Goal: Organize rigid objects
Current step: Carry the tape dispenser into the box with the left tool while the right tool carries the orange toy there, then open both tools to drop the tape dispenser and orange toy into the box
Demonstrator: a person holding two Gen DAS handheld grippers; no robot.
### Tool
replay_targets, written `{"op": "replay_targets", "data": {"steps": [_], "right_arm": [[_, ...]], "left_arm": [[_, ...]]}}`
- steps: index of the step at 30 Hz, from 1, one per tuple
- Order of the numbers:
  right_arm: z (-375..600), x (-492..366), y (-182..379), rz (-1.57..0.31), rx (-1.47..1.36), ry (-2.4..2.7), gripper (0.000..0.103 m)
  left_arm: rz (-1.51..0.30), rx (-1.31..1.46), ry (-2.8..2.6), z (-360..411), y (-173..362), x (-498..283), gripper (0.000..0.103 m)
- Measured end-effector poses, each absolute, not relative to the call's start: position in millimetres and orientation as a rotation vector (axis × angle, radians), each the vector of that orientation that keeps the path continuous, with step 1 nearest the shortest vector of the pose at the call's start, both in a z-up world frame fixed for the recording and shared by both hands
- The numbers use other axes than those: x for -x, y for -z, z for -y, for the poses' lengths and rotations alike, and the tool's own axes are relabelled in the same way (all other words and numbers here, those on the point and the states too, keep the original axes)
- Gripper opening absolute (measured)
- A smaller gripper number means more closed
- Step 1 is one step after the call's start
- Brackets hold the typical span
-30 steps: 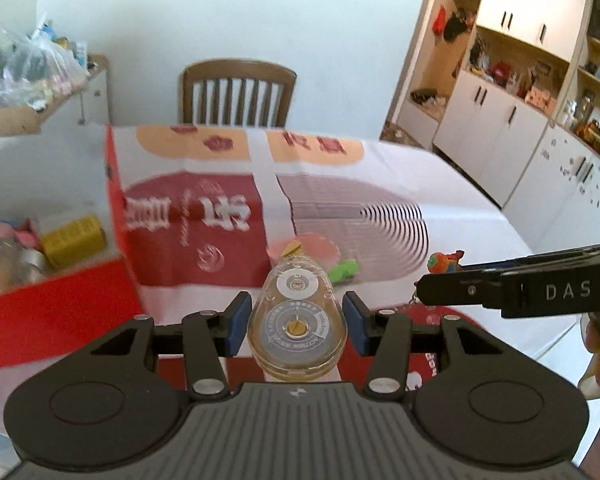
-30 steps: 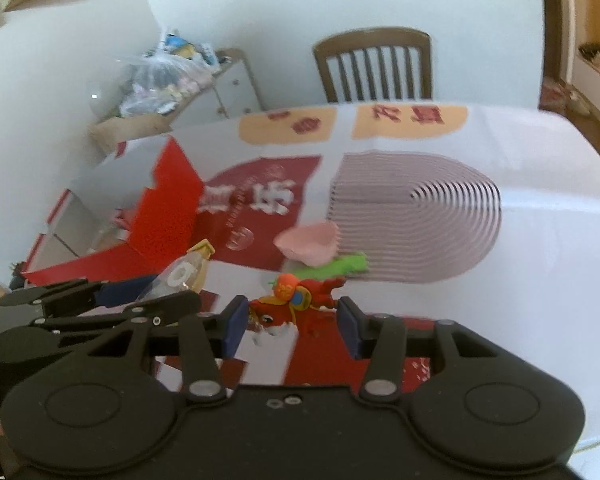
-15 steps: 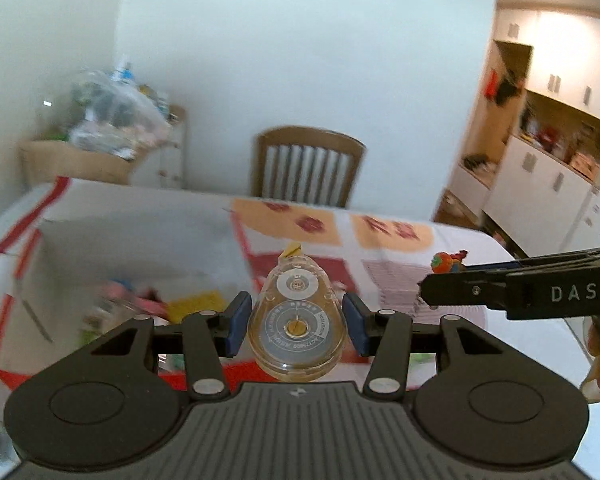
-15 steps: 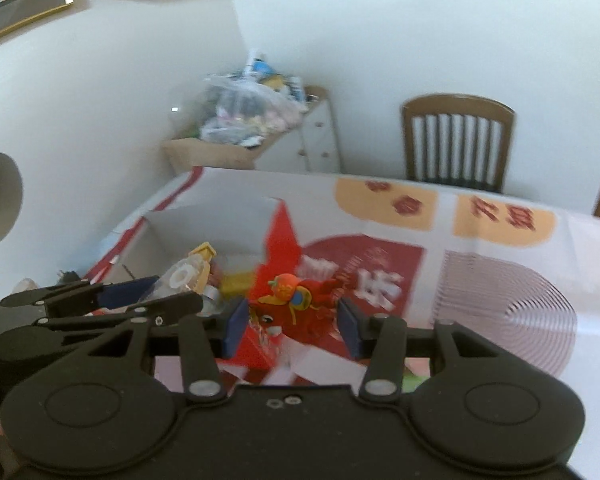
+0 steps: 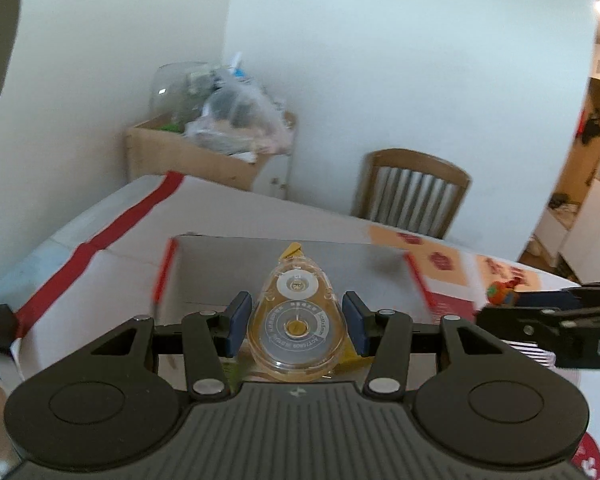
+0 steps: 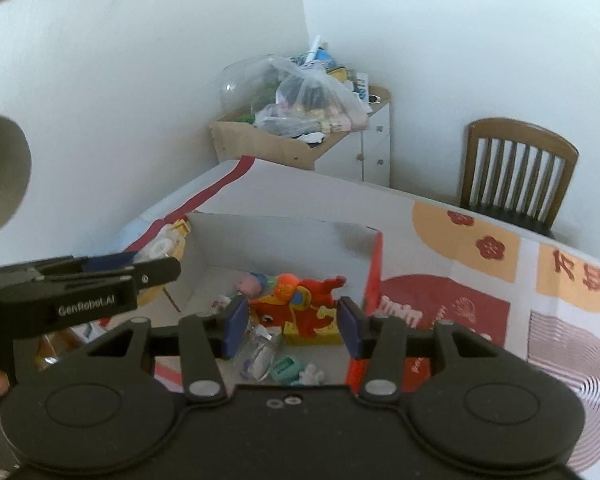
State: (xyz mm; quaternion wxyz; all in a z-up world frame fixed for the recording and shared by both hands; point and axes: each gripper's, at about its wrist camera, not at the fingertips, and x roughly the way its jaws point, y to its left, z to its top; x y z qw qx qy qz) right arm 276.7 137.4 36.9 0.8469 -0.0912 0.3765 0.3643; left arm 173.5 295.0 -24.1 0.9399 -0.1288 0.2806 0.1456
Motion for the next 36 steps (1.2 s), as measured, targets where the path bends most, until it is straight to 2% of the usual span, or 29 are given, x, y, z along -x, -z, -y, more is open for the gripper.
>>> {"op": "replay_targets", "data": {"steps": [7,21,36], "right_arm": [[-177,-283,-6,-0.834,0.279,-0.768,0.047],[-214,-288,54,-0.961,0.476,-0.787,0.047],[-218,-294,69,-1.057,0.447,-0.769,0.048]], "left_arm": [[-0.659,0.241,-0.342,-324,56,-196,0.049],[-0.808,0.139,-0.315,-329,93,-249,0.049],[-0.995,0.116,-0.232,-329,115,-276,0.049]]}}
